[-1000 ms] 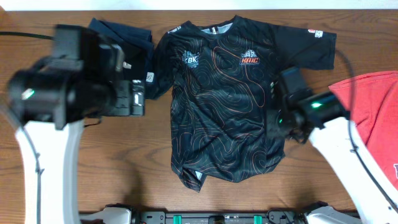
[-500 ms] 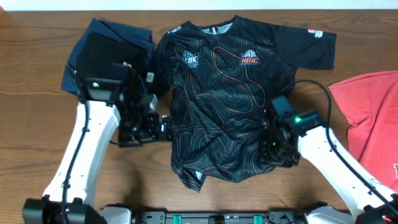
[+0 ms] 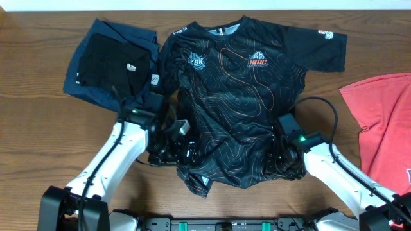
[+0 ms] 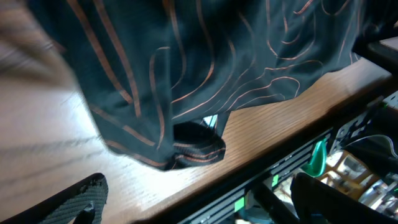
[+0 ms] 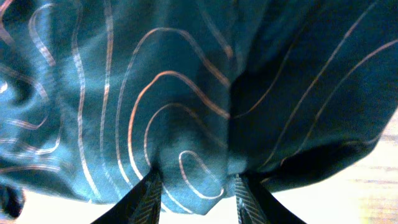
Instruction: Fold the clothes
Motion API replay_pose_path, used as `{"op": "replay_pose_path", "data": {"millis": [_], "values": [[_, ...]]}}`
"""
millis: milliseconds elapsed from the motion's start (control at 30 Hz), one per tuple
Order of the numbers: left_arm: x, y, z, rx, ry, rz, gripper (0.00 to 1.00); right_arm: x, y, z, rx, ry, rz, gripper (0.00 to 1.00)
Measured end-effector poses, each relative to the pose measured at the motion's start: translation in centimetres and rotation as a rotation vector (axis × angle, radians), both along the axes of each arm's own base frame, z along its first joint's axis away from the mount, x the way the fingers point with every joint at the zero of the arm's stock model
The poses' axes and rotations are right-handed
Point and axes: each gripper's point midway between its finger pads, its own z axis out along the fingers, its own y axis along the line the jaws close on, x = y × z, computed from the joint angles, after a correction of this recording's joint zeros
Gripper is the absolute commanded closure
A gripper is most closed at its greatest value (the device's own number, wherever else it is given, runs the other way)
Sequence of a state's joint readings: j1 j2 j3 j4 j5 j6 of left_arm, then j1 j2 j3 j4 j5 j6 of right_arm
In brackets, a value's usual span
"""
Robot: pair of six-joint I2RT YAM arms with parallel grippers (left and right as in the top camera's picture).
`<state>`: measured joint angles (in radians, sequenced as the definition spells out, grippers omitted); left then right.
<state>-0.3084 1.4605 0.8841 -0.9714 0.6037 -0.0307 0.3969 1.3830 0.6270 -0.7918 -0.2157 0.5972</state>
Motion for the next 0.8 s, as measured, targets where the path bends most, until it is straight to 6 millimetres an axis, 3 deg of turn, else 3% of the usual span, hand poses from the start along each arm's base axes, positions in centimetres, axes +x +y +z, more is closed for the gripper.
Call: {"op": "replay_pose_path", "data": {"millis": [67,133,167,200,400,500,667,800], "values": [[0.0,-0.5,-0.1,-0.006,-0.019,-0.022,0.09,0.0,-0.3,-0.4,-0.013,-0.006,-0.012,0.71],[0.2,-1.0,-0.2,-0.013,-0.04,-0.043,0.09,-0.1,-0.7,-0.6,-0.034,-0.009,-0.023,0.83],[0.2,-1.3,-0.2,-0.017,-0.05,-0.054,0.1,0.0,-1.0,-0.7,-0.047,-0.011,-0.034,0.95],[0.1,-1.5,-0.2,-0.017,-0.052,-0.063,0.11,0.0,-1.2,-0.8,-0.059,-0.014,-0.039,0.99],[-0.6,-1.8,-0.7,0.003,-0.016,-0.076,0.11,-0.4,-2.9,0.1,-0.103,0.032,-0.095,0.99],[-0.6,-1.8,-0.8,0.008,-0.01,-0.074,0.11,0.7,-3.8,2.8,-0.117,0.012,-0.11,0.99],[-0.6,-1.4,-1.2,0.04,-0.021,-0.08,0.11,6.4,-5.4,10.9,-0.113,-0.252,-0.146,0.99],[-0.7,-1.6,-1.3,0.055,-0.03,-0.1,0.1,8.1,-8.5,14.9,-0.2,-0.387,-0.214,0.99]]}}
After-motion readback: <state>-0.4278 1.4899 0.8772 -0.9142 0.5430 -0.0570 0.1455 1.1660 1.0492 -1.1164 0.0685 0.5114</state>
